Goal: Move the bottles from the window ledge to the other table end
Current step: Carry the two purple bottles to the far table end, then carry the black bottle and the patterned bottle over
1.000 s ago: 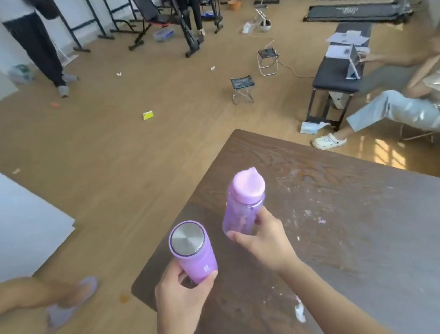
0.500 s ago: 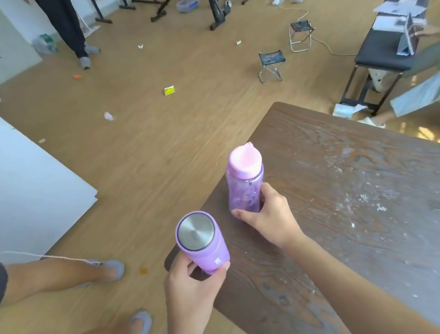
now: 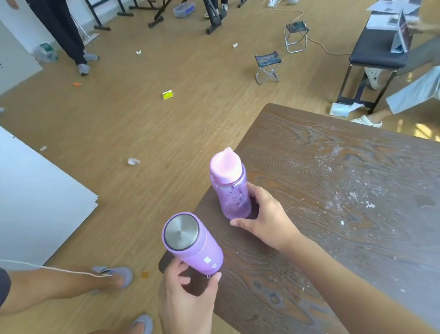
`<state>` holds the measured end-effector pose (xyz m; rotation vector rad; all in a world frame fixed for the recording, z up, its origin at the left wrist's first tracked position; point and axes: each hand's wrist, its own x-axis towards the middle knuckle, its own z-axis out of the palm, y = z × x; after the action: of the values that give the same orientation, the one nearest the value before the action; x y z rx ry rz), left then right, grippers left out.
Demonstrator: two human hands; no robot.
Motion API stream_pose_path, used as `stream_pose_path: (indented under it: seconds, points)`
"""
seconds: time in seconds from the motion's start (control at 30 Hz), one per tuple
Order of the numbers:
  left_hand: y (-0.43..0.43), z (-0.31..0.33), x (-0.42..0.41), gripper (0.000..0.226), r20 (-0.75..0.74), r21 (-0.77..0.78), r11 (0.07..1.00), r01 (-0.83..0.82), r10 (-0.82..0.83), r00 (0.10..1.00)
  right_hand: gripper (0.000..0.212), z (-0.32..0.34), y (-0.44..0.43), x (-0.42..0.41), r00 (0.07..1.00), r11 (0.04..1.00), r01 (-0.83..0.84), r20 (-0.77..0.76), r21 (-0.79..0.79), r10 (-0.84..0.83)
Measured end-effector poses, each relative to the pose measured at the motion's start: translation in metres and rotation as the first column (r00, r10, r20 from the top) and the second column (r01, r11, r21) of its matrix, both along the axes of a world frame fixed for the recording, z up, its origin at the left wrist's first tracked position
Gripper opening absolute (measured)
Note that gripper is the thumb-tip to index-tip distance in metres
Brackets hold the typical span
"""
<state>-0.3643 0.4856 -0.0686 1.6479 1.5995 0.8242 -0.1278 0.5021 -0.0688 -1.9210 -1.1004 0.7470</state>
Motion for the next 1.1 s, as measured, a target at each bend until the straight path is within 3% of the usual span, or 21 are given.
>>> stream_pose_path:
  seconds: [0.07, 0.17, 0.43, 0.6, 0.77, 0.87, 1.03, 1.1]
  points:
    - [-0.021, 0.006, 0.003, 0.054, -0.014, 0.099, 0.995, -0.027, 0.029, 0.999, 0.106, 0.002, -0.017, 0.01, 1.0, 1.0, 0.003, -0.026, 0.005, -0.003]
    - [-0.048, 0.008, 0.022, 0.036, 0.014, 0.171, 0.983, 0.072, -0.076, 0.997, 0.099, 0.007, -0.052, 0.032, 0.999, 0.999, 0.035, -0.035, 0.015, -0.034]
    - [-0.091, 0.011, 0.154, 0.064, 0.043, 0.126, 0.873, 0.471, -0.48, 0.876, 0.092, 0.021, -0.192, 0.115, 0.973, 0.972, 0.232, -0.001, 0.029, -0.232]
    - [-0.152, 0.02, 0.256, 0.066, 0.056, 0.103, 0.756, 0.646, -0.653, 0.755, 0.083, 0.024, -0.306, 0.166, 0.882, 0.88, 0.471, -0.001, 0.06, -0.472]
    - [-0.234, 0.023, 0.354, 0.067, 0.066, 0.083, 0.598, 0.797, -0.801, 0.595, 0.076, 0.027, -0.42, 0.201, 0.723, 0.721, 0.688, 0.005, 0.089, -0.691]
    - [-0.292, 0.03, 0.408, 0.067, 0.071, 0.089, 0.493, 0.866, -0.87, 0.488, 0.065, 0.022, -0.486, 0.212, 0.573, 0.57, 0.816, -0.012, 0.095, -0.819]
    - [-0.359, 0.044, 0.488, 0.086, 0.089, 0.044, 0.442, 0.896, -0.895, 0.437, 0.033, 0.009, -0.566, 0.225, 0.275, 0.279, 0.958, 0.06, 0.066, -0.96]
    - [-0.371, 0.05, 0.522, 0.096, 0.09, 0.034, 0.466, 0.884, -0.882, 0.462, 0.034, 0.003, -0.59, 0.235, 0.151, 0.156, 0.986, 0.072, 0.064, -0.986]
